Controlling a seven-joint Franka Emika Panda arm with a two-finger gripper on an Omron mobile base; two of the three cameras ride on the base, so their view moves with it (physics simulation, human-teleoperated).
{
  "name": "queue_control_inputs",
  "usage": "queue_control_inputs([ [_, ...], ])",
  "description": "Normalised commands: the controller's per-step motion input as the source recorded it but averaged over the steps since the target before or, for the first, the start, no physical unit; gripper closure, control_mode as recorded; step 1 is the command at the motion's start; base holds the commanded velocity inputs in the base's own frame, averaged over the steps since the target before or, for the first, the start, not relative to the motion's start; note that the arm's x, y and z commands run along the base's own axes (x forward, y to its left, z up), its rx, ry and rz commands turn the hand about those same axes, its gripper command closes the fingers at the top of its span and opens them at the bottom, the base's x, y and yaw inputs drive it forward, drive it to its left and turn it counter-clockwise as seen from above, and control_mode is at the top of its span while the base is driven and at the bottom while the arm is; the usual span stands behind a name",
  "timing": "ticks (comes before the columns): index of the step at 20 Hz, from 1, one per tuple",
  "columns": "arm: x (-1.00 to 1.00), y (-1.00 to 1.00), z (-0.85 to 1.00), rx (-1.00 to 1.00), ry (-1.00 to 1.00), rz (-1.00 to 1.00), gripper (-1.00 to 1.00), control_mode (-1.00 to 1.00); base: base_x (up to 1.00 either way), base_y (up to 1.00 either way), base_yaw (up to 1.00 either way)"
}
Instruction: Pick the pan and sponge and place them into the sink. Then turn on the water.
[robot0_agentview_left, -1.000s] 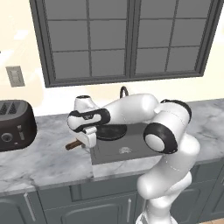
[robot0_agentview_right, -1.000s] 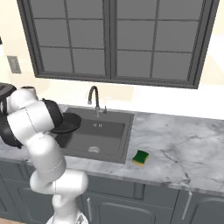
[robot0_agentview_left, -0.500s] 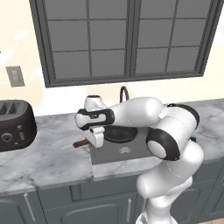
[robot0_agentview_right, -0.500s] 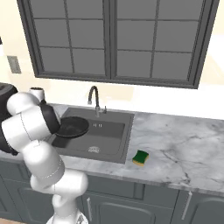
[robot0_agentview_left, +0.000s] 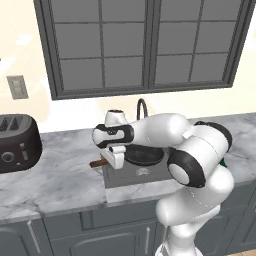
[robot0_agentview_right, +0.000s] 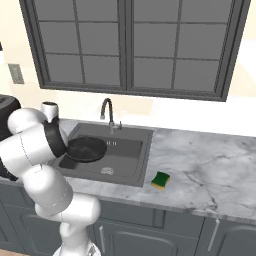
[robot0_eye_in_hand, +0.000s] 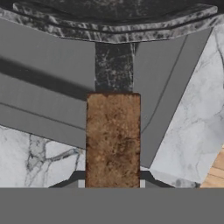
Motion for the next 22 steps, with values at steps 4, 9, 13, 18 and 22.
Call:
queue_control_inputs([
  [4, 0.11, -0.17, -0.10, 0.06, 0.02, -0.01, 1.00, -1.00, 0.00, 0.00, 0.00],
  [9, 0.13, -0.19, -0.07, 0.04, 0.02, 0.00, 1.00, -1.00, 0.00, 0.00, 0.00],
  [13, 0.15, -0.17, -0.04, 0.00, 0.02, 0.00, 1.00, -1.00, 0.00, 0.00, 0.00],
  [18, 0.15, -0.13, -0.07, 0.00, 0.01, 0.00, 1.00, -1.00, 0.00, 0.00, 0.00],
  [22, 0.09, -0.10, -0.09, -0.01, -0.01, 0.00, 1.00, -1.00, 0.00, 0.00, 0.00],
])
